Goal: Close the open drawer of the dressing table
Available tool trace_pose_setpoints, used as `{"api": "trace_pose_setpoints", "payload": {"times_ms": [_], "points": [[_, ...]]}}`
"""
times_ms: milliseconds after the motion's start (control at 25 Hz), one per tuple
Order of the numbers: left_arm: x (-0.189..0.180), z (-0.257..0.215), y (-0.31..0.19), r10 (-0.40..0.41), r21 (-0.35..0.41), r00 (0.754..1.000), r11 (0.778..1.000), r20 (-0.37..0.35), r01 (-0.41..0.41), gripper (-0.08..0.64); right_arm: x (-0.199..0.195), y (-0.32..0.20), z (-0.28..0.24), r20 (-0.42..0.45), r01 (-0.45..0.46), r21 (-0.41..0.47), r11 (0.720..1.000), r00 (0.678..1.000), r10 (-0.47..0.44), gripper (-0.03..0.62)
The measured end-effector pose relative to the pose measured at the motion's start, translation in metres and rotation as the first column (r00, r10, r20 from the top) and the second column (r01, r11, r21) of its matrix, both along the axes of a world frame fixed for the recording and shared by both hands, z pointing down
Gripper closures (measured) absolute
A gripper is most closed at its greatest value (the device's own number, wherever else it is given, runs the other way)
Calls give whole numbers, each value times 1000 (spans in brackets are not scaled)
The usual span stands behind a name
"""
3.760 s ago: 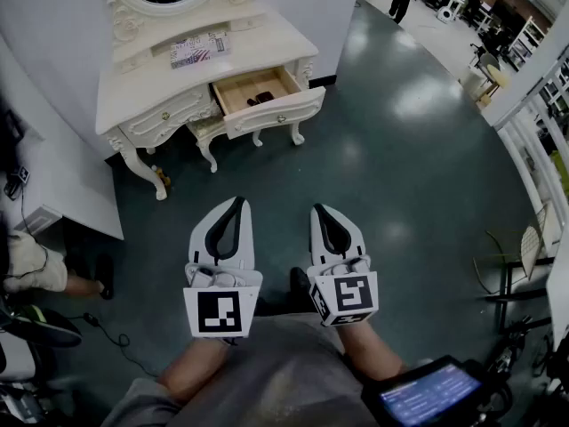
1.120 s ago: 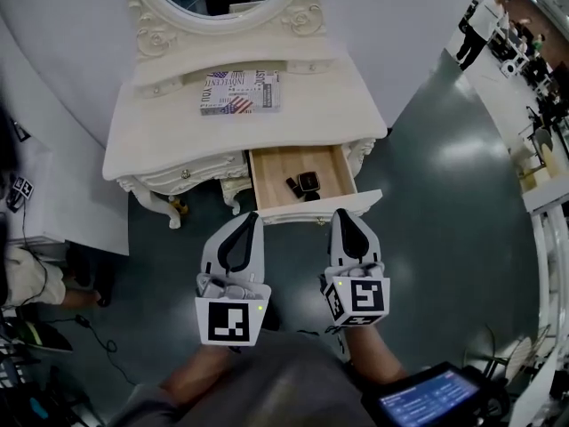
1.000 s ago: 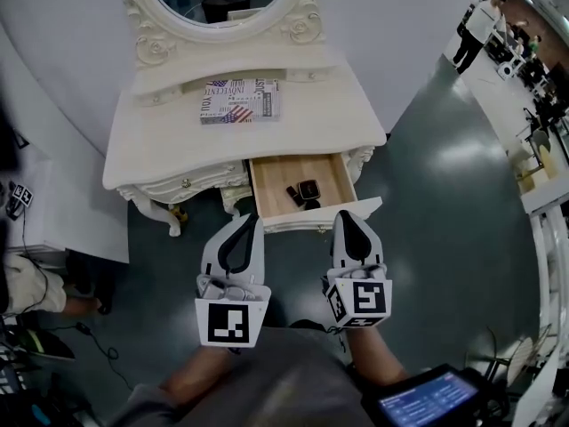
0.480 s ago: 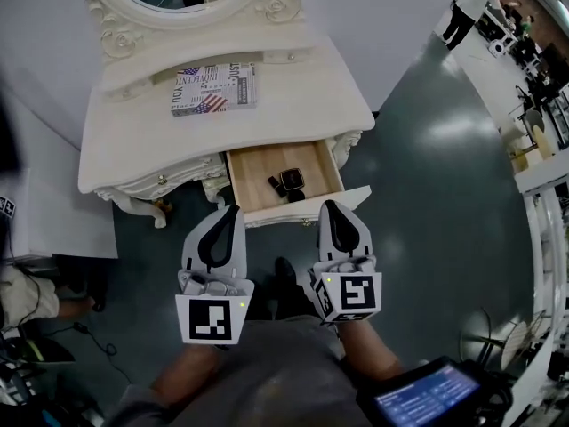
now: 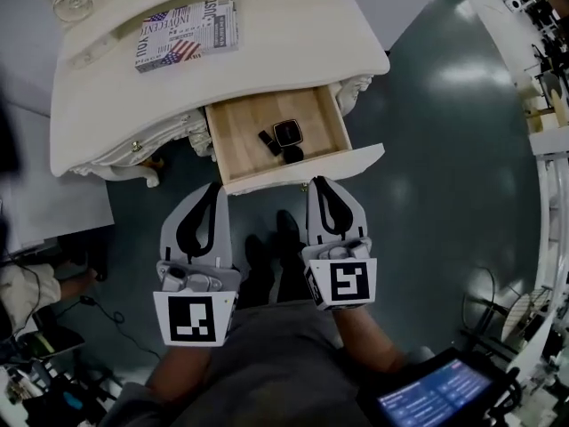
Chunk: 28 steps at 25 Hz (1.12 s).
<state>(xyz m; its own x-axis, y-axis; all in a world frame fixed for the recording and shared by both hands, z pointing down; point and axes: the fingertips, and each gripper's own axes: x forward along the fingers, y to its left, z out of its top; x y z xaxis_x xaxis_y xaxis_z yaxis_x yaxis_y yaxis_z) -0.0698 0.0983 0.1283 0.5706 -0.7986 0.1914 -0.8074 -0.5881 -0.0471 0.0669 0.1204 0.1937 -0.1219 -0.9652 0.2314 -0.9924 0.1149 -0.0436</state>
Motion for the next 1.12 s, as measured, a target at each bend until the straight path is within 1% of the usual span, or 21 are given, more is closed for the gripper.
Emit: {"api": "trace_pose_setpoints", "payload": {"times_ms": [200,440,600,760,800,880,960,1120], "points": [[-1,41,-2,3,-60,1000,998,15,-3,543,-3,8,55,23,-15,-75,997,1000,17,577],[-4,84,-3,8,-139,999,990,36,-3,543,-4,20,112,35,-37,-178,983,998,44,577],[-4,102,-4,15,-169,999,986,39,-9,543,3,18,130,34,-55,-203,978,997,63,575],[-3,110,-7,11,-177,999,984,33,-5,543,7,14,138,47,-51,-205,977,997,62,572],[-2,111,-9,11,-174,999,985,32,-5,543,8,13,141,49,-49,-208,977,997,60,564],[-1,114,-11,10,-177,1000,984,30,-5,543,8,11,146,52,-45,-218,975,997,57,515],[2,118,-12,9,-191,1000,982,29,-4,543,9,8,149,54,-40,-228,973,997,53,484],[7,123,-15,5,-205,1000,979,29,1,543,13,4,154,58,-29,-243,970,997,44,465]]}}
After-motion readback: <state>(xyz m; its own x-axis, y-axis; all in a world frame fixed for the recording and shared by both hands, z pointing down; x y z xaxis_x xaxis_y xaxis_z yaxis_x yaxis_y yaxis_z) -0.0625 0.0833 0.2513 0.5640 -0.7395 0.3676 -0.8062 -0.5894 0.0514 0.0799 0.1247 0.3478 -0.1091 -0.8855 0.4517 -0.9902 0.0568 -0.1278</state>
